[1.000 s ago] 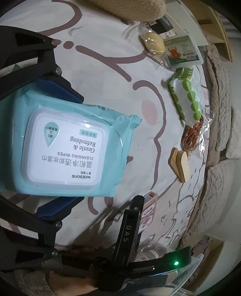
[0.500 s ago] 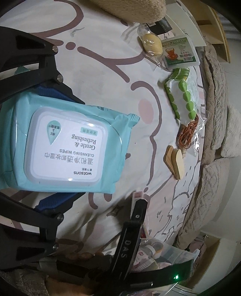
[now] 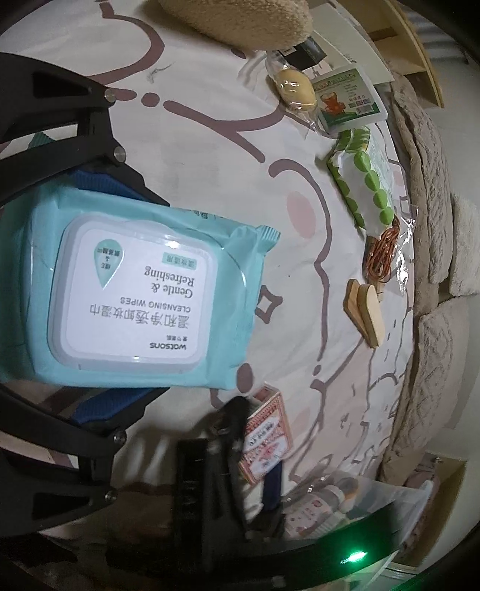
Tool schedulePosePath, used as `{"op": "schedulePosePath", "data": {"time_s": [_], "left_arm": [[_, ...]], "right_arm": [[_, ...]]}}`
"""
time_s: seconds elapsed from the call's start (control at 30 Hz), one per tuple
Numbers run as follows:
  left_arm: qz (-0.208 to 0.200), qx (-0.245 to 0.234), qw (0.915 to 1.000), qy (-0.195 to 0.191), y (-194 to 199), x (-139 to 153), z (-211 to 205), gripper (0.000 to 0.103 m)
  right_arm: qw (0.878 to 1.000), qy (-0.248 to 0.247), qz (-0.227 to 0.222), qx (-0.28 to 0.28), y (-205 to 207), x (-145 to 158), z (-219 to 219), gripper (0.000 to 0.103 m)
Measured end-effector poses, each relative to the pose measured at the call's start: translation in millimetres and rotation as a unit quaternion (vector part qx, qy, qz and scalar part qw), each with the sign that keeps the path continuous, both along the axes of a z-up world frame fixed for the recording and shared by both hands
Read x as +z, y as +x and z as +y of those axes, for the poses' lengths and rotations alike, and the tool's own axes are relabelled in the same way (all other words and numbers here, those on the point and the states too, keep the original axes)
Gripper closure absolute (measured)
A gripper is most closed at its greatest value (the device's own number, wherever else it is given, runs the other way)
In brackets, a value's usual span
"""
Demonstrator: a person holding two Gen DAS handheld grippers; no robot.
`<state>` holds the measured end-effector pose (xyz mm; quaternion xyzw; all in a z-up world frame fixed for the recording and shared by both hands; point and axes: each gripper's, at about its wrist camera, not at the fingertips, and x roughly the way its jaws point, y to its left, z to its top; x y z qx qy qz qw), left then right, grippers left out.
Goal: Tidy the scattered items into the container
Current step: 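Lift the card box with the right tool while the left tool holds the wipes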
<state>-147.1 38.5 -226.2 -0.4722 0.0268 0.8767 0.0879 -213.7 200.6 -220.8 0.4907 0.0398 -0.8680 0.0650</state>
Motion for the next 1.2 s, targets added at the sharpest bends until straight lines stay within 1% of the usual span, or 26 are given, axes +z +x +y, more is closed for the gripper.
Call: {"op": "schedulePosePath", "data": {"time_s": [0.1, 0.27, 0.37, 0.43, 0.47, 0.53, 0.73, 0.83, 0.93, 1.03, 1.1, 1.2], "left_arm": [[0.002, -0.003, 0.9998, -0.020, 0.1, -3.8, 4.5, 0.015], [-0.004, -0.002, 0.9999, -0.010, -5.2, -7.6, 0.6, 0.012], [-0.006, 0.001, 1.0000, -0.001, -9.1, -7.2, -0.6, 0.016], [-0.004, 0.008, 0.9999, 0.007, -8.5, -4.7, -2.4, 0.022], [-0.003, 0.009, 0.9999, 0.010, -8.2, -3.8, -3.2, 0.023], [0.001, 0.013, 0.9997, 0.019, -6.6, -1.2, -5.7, 0.025], [0.009, 0.018, 0.9992, 0.035, -3.1, 5.9, -8.0, 0.026], [0.016, 0.015, 0.9993, 0.029, 2.2, 10.7, -5.8, 0.026], [0.023, 0.011, 0.9995, 0.021, 8.4, 14.5, -4.6, 0.026], [0.022, 0.011, 0.9994, 0.024, 12.5, 15.9, -7.8, 0.026], [0.024, 0.016, 0.9993, 0.023, 15.4, 16.6, -10.3, 0.026], [0.029, 0.019, 0.9992, 0.021, 19.8, 19.5, -13.4, 0.026]], "right_arm": [[1.000, -0.018, -0.008, -0.007, -6.5, -5.5, 4.5, 0.010], [1.000, -0.026, 0.002, -0.004, -5.8, -4.8, 5.3, 0.011], [1.000, -0.023, 0.013, -0.004, -3.3, -1.3, 3.3, 0.011], [0.999, -0.030, 0.019, -0.002, -1.7, 1.6, 2.9, 0.011], [0.999, -0.032, 0.023, -0.001, -0.9, 3.5, 2.6, 0.011], [0.999, -0.035, 0.030, 0.001, 1.1, 8.3, 1.6, 0.011], [0.998, -0.044, 0.047, 0.013, 11.1, 23.7, -3.0, 0.011], [0.997, -0.043, 0.057, 0.018, 18.4, 33.0, -4.2, 0.011], [0.996, -0.053, 0.067, 0.012, 25.3, 41.3, -0.2, 0.011], [0.995, -0.058, 0.085, 0.006, 34.5, 52.7, 2.7, 0.011], [0.993, -0.055, 0.099, 0.009, 42.7, 61.7, 2.1, 0.011], [0.991, -0.066, 0.113, 0.018, 57.2, 73.7, 2.2, 0.011]]}}
